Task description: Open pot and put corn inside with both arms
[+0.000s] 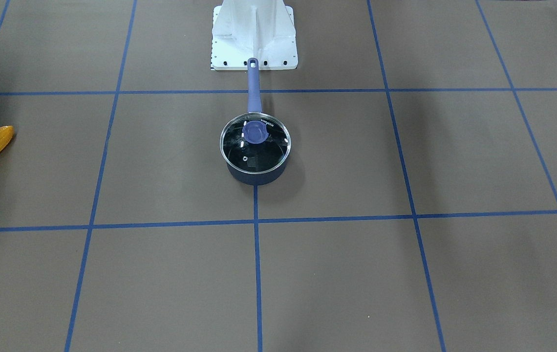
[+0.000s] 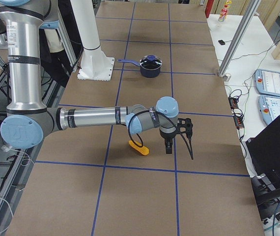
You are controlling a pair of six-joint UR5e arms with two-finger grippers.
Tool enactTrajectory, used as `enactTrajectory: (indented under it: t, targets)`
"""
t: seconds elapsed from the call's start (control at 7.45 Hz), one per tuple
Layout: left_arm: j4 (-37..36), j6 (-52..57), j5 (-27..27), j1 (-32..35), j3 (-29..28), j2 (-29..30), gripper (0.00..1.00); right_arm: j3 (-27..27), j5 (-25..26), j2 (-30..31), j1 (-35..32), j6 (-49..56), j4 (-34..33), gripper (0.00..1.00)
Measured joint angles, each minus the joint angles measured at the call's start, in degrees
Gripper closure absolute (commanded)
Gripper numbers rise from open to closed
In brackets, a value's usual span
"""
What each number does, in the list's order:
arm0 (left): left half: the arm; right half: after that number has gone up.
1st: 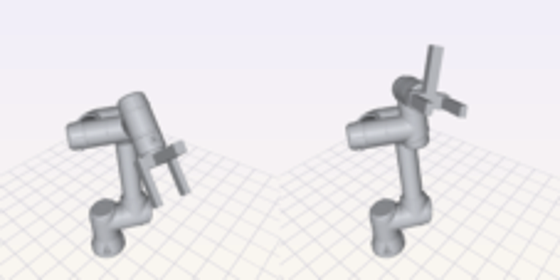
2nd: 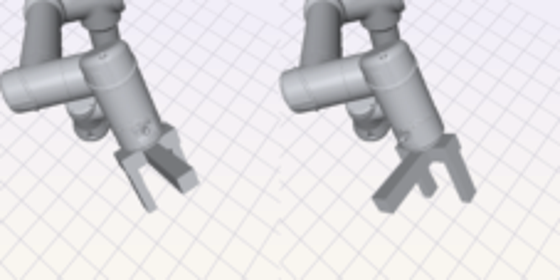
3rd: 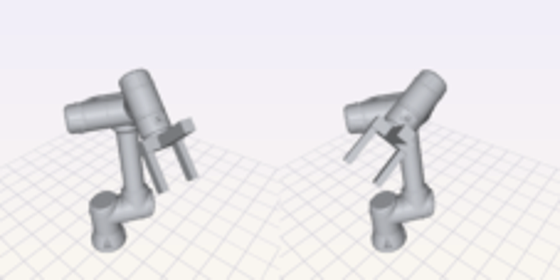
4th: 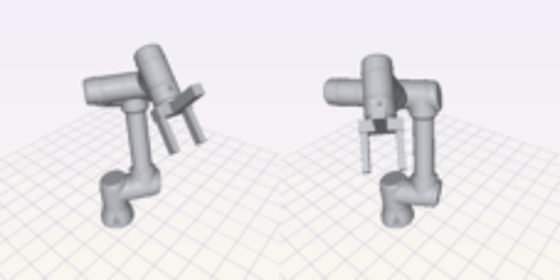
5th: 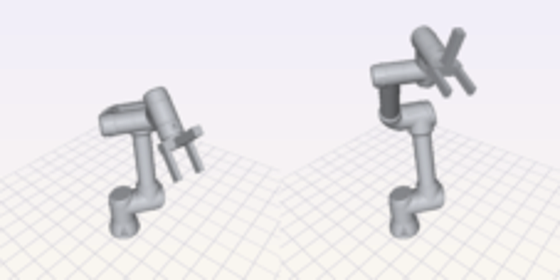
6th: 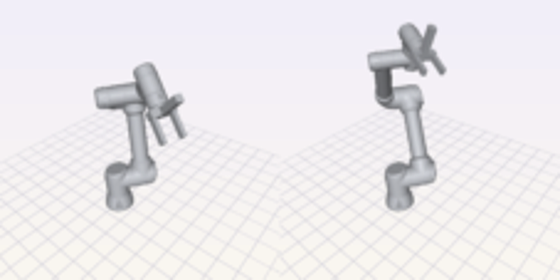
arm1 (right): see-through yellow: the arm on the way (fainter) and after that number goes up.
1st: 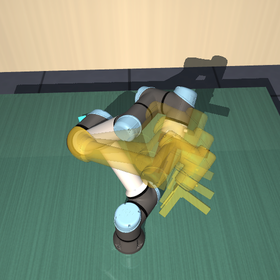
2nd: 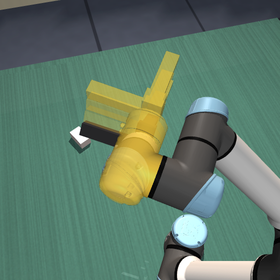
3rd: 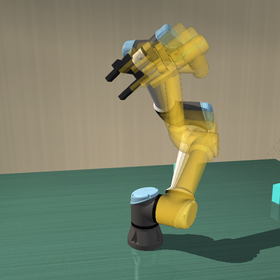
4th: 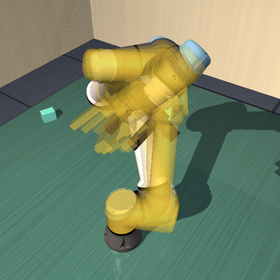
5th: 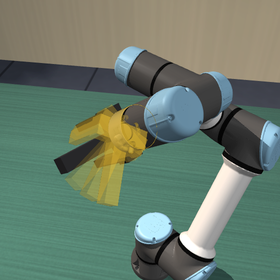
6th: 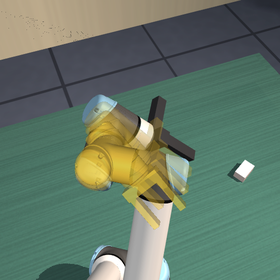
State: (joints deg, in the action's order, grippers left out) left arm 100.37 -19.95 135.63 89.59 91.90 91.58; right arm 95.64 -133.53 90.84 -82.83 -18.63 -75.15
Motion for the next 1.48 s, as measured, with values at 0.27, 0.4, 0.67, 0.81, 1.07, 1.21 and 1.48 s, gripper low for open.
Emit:
enactTrajectory:
  t: [0.27,0.4,0.67,0.81,1.07,1.21,1.48]
  targets:
    - [0.06,0.00,0.10,0.04,0.58,0.00,0.02,-0.28,-0.39,-0.14,0.00,0.19,0.02,0.00]
    - [0.18,-0.02,0.16,0.05,1.11,-0.12,0.02,-0.10,-0.75,-0.40,0.02,0.47,0.08,0.00]
    - [0.08,-0.53,1.75,-0.04,3.33,-0.71,0.02,-0.16,-1.80,-0.40,0.03,0.18,-0.02,0.00]
    - [0.00,-1.52,2.72,-0.20,4.52,-0.50,0.02,-0.33,-3.40,-0.10,0.03,0.04,-0.19,0.00]
    - [-0.05,-8.32,2.98,-2.00,8.15,1.38,0.02,0.22,-6.90,1.60,0.10,-0.21,-0.09,0.00]
    - [-0.18,-13.05,2.73,-4.55,10.70,2.26,0.02,0.20,-7.14,2.21,0.45,-1.83,-0.04,0.00]
    - [-0.46,-24.90,1.08,-11.11,16.12,4.68,0.02,0.10,-5.33,2.91,2.22,-7.99,0.14,0.00]
